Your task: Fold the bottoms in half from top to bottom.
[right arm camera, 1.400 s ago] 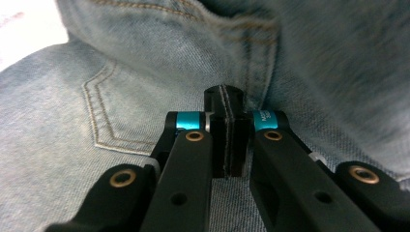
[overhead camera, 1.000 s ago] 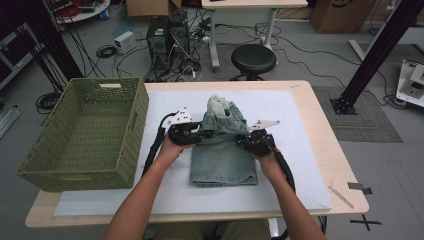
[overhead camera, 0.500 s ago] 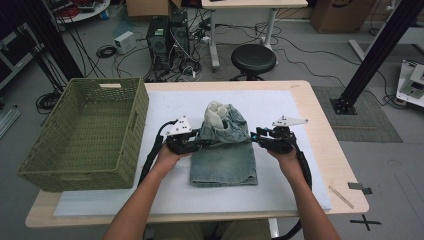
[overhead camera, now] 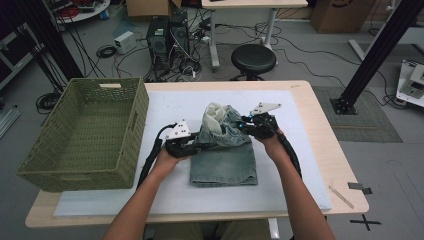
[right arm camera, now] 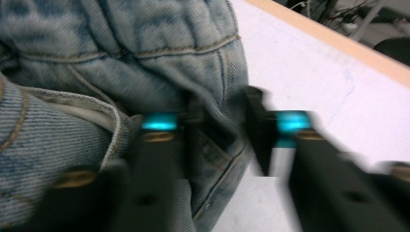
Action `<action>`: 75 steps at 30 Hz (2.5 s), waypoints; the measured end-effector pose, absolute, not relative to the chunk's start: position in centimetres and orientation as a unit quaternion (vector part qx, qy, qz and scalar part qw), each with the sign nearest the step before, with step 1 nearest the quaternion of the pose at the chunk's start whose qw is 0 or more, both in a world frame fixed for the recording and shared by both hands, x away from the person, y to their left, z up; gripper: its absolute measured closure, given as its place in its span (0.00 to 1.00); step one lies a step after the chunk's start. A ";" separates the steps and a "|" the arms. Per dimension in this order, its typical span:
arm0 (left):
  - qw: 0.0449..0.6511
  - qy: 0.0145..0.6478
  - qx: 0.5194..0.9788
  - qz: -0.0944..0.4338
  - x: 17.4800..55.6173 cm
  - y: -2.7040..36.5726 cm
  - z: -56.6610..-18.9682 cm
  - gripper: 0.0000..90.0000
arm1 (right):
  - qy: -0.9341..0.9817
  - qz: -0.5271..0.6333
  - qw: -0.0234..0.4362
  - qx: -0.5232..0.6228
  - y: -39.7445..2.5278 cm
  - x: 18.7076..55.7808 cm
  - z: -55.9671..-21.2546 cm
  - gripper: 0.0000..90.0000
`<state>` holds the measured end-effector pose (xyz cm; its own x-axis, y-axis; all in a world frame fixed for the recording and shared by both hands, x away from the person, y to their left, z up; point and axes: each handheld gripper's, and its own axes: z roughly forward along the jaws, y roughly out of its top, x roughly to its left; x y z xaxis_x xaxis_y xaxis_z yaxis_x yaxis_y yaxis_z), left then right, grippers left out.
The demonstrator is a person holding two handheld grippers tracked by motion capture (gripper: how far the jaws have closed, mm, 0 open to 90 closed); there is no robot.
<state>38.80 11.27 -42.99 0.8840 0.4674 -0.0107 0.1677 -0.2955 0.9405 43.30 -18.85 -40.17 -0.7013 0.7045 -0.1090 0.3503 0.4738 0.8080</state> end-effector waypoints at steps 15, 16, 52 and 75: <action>0.588 0.281 0.748 0.124 37.6 15.0 -40.5 0.46 | 0.823 0.441 0.200 0.296 -21.1 40.5 -40.4 0.98; 0.594 0.288 0.741 0.125 37.5 15.5 -40.4 0.46 | 0.824 0.442 0.198 0.294 -21.2 40.3 -40.5 0.98; 0.582 0.349 0.721 0.141 38.6 16.6 -40.5 0.37 | 0.849 0.457 0.080 0.252 -19.3 37.8 -37.9 0.76; 0.581 0.334 0.731 0.125 38.3 13.7 -40.5 0.29 | 0.882 0.412 0.074 0.216 -17.3 34.9 -42.6 0.70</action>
<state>38.29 13.70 -40.54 0.7458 0.6335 -0.2060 0.3437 -0.1011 0.9336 34.87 -17.28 -42.57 -0.8960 0.4415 0.0471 0.3196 0.5676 0.7587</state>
